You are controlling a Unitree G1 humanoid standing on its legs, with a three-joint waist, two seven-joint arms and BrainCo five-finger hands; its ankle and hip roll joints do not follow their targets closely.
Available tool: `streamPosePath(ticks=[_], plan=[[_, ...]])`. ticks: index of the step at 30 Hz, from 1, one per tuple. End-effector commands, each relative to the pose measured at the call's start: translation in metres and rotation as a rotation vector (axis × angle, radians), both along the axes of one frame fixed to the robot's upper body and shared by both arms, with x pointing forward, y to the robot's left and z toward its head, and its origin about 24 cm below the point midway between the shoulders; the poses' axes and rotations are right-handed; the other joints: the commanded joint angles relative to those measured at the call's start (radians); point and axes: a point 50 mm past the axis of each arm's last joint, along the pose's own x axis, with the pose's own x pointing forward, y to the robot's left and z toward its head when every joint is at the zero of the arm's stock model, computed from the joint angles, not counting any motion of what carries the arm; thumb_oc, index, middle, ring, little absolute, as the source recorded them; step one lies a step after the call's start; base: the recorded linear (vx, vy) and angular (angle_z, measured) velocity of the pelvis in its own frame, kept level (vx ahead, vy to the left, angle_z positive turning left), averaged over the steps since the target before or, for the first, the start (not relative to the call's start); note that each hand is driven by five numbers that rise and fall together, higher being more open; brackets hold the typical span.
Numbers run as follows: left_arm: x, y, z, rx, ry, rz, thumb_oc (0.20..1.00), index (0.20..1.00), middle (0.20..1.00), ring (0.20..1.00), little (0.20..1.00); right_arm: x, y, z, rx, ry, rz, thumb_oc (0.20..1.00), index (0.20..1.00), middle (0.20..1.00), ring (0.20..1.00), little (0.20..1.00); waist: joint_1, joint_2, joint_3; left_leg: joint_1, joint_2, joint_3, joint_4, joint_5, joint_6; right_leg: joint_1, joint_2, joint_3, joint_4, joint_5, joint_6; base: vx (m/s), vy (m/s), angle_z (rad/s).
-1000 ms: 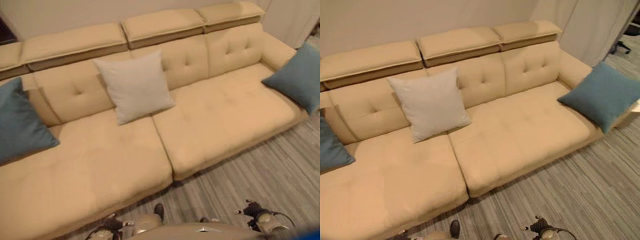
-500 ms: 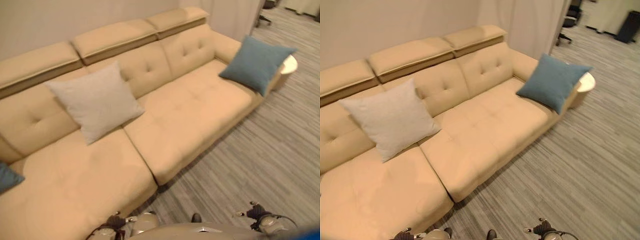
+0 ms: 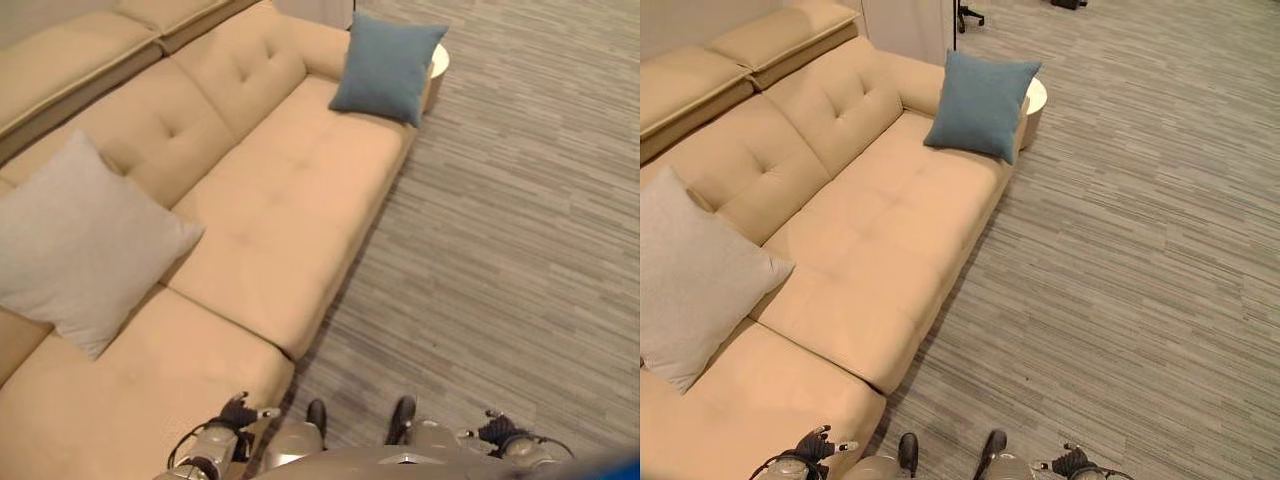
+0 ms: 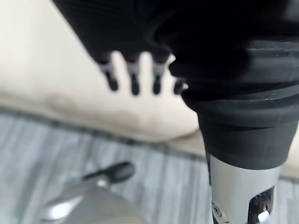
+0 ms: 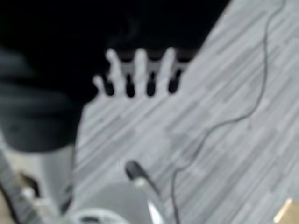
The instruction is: Pick up all the scattered cushions and arrange them neatly on the sofa.
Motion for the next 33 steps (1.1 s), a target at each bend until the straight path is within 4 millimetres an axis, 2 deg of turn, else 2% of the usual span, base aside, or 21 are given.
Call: streamPosePath(ticks=[1, 5, 6, 8, 12, 13, 15, 18, 21, 23, 24, 25, 26, 27, 28, 29, 30, 31, 32, 33], plan=[[0.002, 0.002, 0.001, 0.029, 0.002, 0.002, 1.0, 1.0, 1.0, 1.0, 1.0, 0.011, -0.016, 0.008, -0.061, -0.035, 0.002, 1.0, 1.0, 1.0, 1.0, 1.0, 0.014, -0.023, -0.021, -0.017, -0.056, -0.155, 0.026, -0.022, -0.047, 0.052, 0.041, 0.036, -0.103, 0.088, 0.043, 0.08, -0.116, -0.21], [0.004, 0.0, 0.0, 0.022, 0.0, 0.003, 1.0, 1.0, 1.0, 1.0, 1.0, 0.011, -0.017, 0.008, -0.057, -0.038, -0.007, 1.0, 1.0, 1.0, 1.0, 1.0, -0.007, -0.019, -0.02, -0.013, -0.046, -0.161, 0.038, -0.026, -0.058, 0.051, 0.056, 0.061, -0.116, 0.082, 0.031, 0.08, -0.124, -0.02], [0.006, -0.003, 0.0, 0.016, -0.004, -0.001, 1.0, 1.0, 1.0, 1.0, 1.0, 0.008, -0.019, 0.008, -0.057, -0.04, -0.035, 1.0, 1.0, 1.0, 1.0, 1.0, -0.018, -0.021, -0.016, -0.019, -0.04, -0.158, 0.098, -0.05, -0.076, 0.067, 0.061, 0.056, -0.132, 0.078, 0.024, 0.1, -0.2, 0.03], [0.015, -0.012, 0.001, -0.01, -0.033, -0.006, 1.0, 1.0, 1.0, 1.0, 1.0, 0.006, -0.027, 0.011, -0.056, -0.075, -0.134, 1.0, 1.0, 1.0, 1.0, 1.0, -0.029, -0.03, 0.017, -0.087, -0.023, -0.125, 0.276, -0.033, -0.113, 0.095, 0.065, 0.048, -0.152, 0.073, 0.009, 0.03, -0.203, 0.14], [0.02, -0.014, 0.002, -0.01, -0.044, -0.017, 1.0, 1.0, 1.0, 1.0, 1.0, 0.006, -0.03, 0.011, -0.061, -0.081, -0.15, 1.0, 1.0, 1.0, 1.0, 1.0, -0.021, -0.041, 0.036, -0.139, -0.021, -0.139, 0.37, -0.013, -0.119, 0.113, 0.068, 0.048, -0.158, 0.069, -0.004, 0.05, -0.099, 0.07], [0.02, -0.015, 0.002, -0.01, -0.043, -0.02, 1.0, 1.0, 1.0, 1.0, 1.0, -0.002, -0.022, 0.007, -0.049, -0.066, -0.138, 1.0, 1.0, 1.0, 1.0, 1.0, -0.019, -0.045, 0.036, -0.179, -0.053, -0.157, 0.358, -0.026, -0.104, 0.123, 0.073, 0.068, -0.165, 0.064, -0.008, 0.15, -0.04, 0.03], [0.019, -0.017, 0.001, -0.011, -0.046, -0.011, 1.0, 1.0, 1.0, 1.0, 1.0, -0.003, -0.018, 0.006, -0.046, -0.056, -0.12, 1.0, 1.0, 1.0, 1.0, 1.0, -0.019, -0.046, 0.031, -0.196, -0.08, -0.163, 0.297, -0.041, -0.087, 0.135, 0.084, 0.095, -0.177, 0.061, -0.004, 0.19, -0.017, -0.01], [0.016, -0.019, 0.0, -0.007, -0.035, -0.012, 1.0, 1.0, 1.0, 1.0, 1.0, -0.008, -0.017, 0.004, -0.053, -0.034, -0.104, 1.0, 1.0, 1.0, 1.0, 1.0, -0.007, -0.038, 0.022, -0.235, -0.104, -0.176, 0.187, 0.032, -0.083, 0.164, 0.111, 0.128, -0.196, 0.051, 0.003, 0.2, 0.012, -0.38], [0.012, -0.017, -0.001, -0.007, -0.03, 0.022, 1.0, 1.0, 1.0, 1.0, 1.0, -0.01, -0.013, 0.002, -0.059, -0.022, -0.079, 1.0, 1.0, 1.0, 1.0, 1.0, 0.004, -0.035, 0.009, -0.209, -0.11, -0.194, 0.173, 0.023, -0.072, 0.169, 0.114, 0.158, -0.17, 0.026, 0.014, 0.23, 0.082, -0.43], [0.008, -0.015, -0.002, -0.008, -0.023, 0.036, 1.0, 1.0, 1.0, 1.0, 1.0, -0.011, -0.013, 0.002, -0.057, -0.013, -0.066, 1.0, 1.0, 1.0, 1.0, 1.0, 0.006, -0.03, 0.006, -0.185, -0.112, -0.198, 0.166, 0.016, -0.061, 0.161, 0.107, 0.178, -0.099, 0.016, 0.019, 0.21, 0.133, -0.95], [0.008, -0.013, -0.001, -0.001, -0.026, 0.051, 1.0, 1.0, 1.0, 1.0, 1.0, -0.009, -0.011, 0.002, -0.053, -0.015, -0.054, 1.0, 1.0, 1.0, 1.0, 1.0, 0.008, -0.022, 0.003, -0.157, -0.112, -0.196, 0.151, 0.003, -0.045, 0.138, 0.096, 0.173, -0.043, 0.023, 0.035, 0.11, 0.099, -0.9], [0.008, -0.013, -0.001, -0.001, -0.026, 0.051, 1.0, 1.0, 1.0, 1.0, 1.0, -0.009, -0.011, 0.002, -0.053, -0.015, -0.054, 1.0, 1.0, 1.0, 1.0, 1.0, 0.011, -0.023, 0.005, -0.154, -0.112, -0.194, 0.149, 0.003, -0.044, 0.138, 0.095, 0.176, -0.04, 0.021, 0.035, 0.16, 0.162, -0.57], [0.012, -0.011, 0.0, 0.004, -0.038, 0.056, 1.0, 1.0, 1.0, 1.0, 1.0, 0.0, -0.01, 0.004, -0.054, -0.042, -0.04, 1.0, 1.0, 1.0, 1.0, 1.0, -0.002, -0.01, 0.015, -0.117, -0.104, -0.183, 0.126, 0.003, -0.024, 0.071, 0.074, 0.187, 0.104, 0.092, 0.068, 0.15, 0.13, -0.45], [0.014, -0.009, 0.002, 0.011, -0.048, 0.058, 1.0, 1.0, 1.0, 1.0, 1.0, 0.004, -0.009, 0.005, -0.052, -0.055, -0.034, 1.0, 1.0, 1.0, 1.0, 1.0, -0.01, -0.002, 0.022, -0.101, -0.095, -0.185, 0.114, 0.004, -0.017, 0.045, 0.073, 0.19, 0.162, 0.104, 0.073, 0.15, 0.129, -0.59], [0.014, -0.009, 0.002, 0.011, -0.049, 0.058, 1.0, 1.0, 1.0, 1.0, 1.0, 0.004, -0.009, 0.005, -0.052, -0.055, -0.034, 1.0, 1.0, 1.0, 1.0, 1.0, -0.01, -0.003, 0.023, -0.1, -0.096, -0.185, 0.113, 0.005, -0.017, 0.045, 0.072, 0.191, 0.164, 0.103, 0.073, 0.16, 0.119, -0.39], [0.019, -0.008, 0.003, 0.017, -0.062, 0.052, 1.0, 1.0, 1.0, 1.0, 1.0, 0.007, -0.008, 0.005, -0.052, -0.066, -0.026, 1.0, 1.0, 1.0, 1.0, 1.0, -0.026, 0.017, 0.03, -0.057, -0.078, -0.172, 0.087, -0.011, -0.008, -0.008, 0.035, 0.139, 0.234, 0.117, 0.067, 0.18, 0.091, -0.26], [0.02, -0.007, 0.004, 0.021, -0.067, 0.048, 1.0, 1.0, 1.0, 1.0, 1.0, 0.008, -0.007, 0.005, -0.054, -0.069, -0.018, 1.0, 1.0, 1.0, 1.0, 1.0, -0.03, 0.022, 0.029, -0.037, -0.074, -0.164, 0.076, -0.02, -0.01, -0.017, 0.009, 0.101, 0.202, 0.116, 0.062, 0.35, 0.065, -0.1], [0.025, -0.005, 0.007, 0.022, -0.088, 0.053, 1.0, 1.0, 1.0, 1.0, 1.0, 0.01, -0.007, 0.006, -0.057, -0.072, 0.007, 1.0, 1.0, 1.0, 1.0, 1.0, -0.039, 0.024, 0.029, -0.003, -0.067, -0.162, 0.049, -0.036, -0.014, -0.026, 0.009, 0.086, 0.096, 0.11, 0.048, 0.31, -0.03, -0.42], [0.025, -0.005, 0.007, 0.022, -0.09, 0.054, 1.0, 1.0, 1.0, 1.0, 1.0, 0.01, -0.006, 0.006, -0.058, -0.069, 0.014, 1.0, 1.0, 1.0, 1.0, 1.0, -0.043, 0.021, 0.031, 0.004, -0.069, -0.163, 0.044, -0.041, -0.015, -0.036, 0.012, 0.089, 0.054, 0.119, 0.048, 0.44, -0.096, -0.66], [0.027, -0.003, 0.008, 0.024, -0.096, 0.057, 1.0, 1.0, 1.0, 1.0, 1.0, 0.01, -0.007, 0.006, -0.064, -0.062, 0.025, 1.0, 1.0, 1.0, 1.0, 1.0, -0.054, 0.012, 0.033, 0.032, -0.07, -0.16, 0.029, -0.055, -0.024, -0.072, 0.017, 0.072, -0.083, 0.168, 0.063, 0.28, -0.073, -0.71]])
